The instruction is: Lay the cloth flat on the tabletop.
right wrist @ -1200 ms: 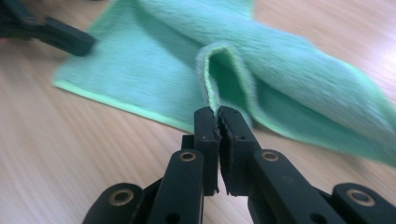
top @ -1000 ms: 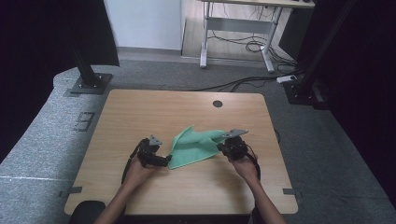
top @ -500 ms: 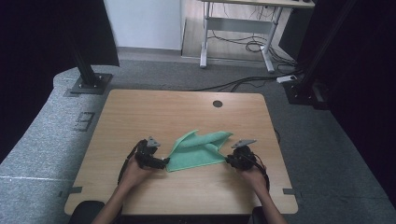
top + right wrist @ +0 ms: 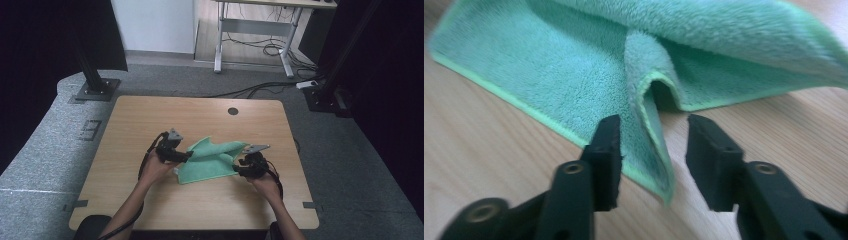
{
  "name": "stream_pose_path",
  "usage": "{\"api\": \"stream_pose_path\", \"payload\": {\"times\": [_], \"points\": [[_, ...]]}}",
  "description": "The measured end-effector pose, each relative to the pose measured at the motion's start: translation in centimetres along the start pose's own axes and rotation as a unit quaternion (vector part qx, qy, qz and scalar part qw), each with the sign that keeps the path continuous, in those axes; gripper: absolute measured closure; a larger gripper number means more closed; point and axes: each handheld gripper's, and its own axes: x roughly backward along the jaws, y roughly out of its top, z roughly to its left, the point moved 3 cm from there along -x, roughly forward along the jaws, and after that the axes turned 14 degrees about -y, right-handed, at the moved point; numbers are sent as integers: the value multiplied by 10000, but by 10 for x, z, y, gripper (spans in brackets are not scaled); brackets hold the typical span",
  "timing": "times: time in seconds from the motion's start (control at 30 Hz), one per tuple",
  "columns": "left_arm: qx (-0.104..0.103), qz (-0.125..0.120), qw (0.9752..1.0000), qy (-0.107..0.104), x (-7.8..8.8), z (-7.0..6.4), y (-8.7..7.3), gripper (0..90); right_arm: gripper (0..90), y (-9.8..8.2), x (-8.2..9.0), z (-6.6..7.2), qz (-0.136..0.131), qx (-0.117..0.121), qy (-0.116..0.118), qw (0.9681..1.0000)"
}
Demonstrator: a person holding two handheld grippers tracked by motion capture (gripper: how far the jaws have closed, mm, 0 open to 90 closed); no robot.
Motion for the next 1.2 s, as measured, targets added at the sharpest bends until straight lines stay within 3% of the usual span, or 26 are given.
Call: {"api": "stream_pose_path", "payload": {"times": [0.07, 0.1, 0.13, 0.23, 0.3, 0.33, 0.37, 0.4, 0.47, 0.63, 0.73, 0.77, 0.8, 0.87, 0.9, 1.0, 1.1, 1.2], "points": [[105, 39, 9999, -22, -11, 5, 8, 389, 732, 1, -11, 4, 77, 15, -4, 10000], [105, 39, 9999, -22, -11, 5, 8, 414, 732, 1, -11, 4, 77, 15, -4, 10000], [171, 115, 9997, -149, -24, 9, 8, 452, 804, 0, -13, 5, 104, 43, 22, 9999], [302, 252, 9989, -242, -37, 13, 5, 558, 838, -1, -11, 7, 79, 98, 19, 9999], [391, 287, 9985, -242, -45, 17, 1, 684, 852, -2, -6, 6, 39, 158, -5, 9999], [493, 224, 9985, 53, -47, 24, -4, 754, 855, -3, -3, 4, 46, 137, -42, 9999], [493, 224, 9985, 53, -47, 24, -4, 792, 855, -3, -3, 4, 46, 137, -42, 9999], [592, 134, 9979, 223, -44, 28, -8, 818, 858, -6, 1, 0, 36, 111, -71, 9999], [548, 199, 9974, 422, -40, 31, -12, 825, 859, -10, 4, -4, 90, 38, -91, 9999], [565, 237, 9968, 508, -33, 34, -20, 700, 830, -22, 6, -10, 212, -57, -116, 9997], [464, 126, 9976, 502, -23, 30, -22, 476, 640, -30, 9, -14, 229, -152, -215, 9994], [464, 126, 9976, 502, -23, 30, -22, 407, 640, -30, 9, -14, 229, -152, -215, 9994], [453, 87, 9978, 475, -19, 25, -21, 328, 540, -29, 13, -19, 113, -272, -281, 9992], [371, 106, 9983, 439, -15, 18, -20, 293, 507, -28, 15, -22, 56, -324, -311, 9990], [343, 140, 9984, 433, -14, 15, -20, 212, 432, -23, 17, -27, -38, -400, -425, 9983], [180, 225, 9987, 415, -10, 4, -24, 169, 371, -16, 17, -32, -143, -448, -521, 9975], [290, 357, 9987, 227, -10, -5, -38, 146, 312, -12, 3, -32, -84, -390, -679, 9969], [291, 484, 9980, 267, -12, -8, -49, 144, 287, -17, -12, -32, 101, -381, -815, 9959]]}}
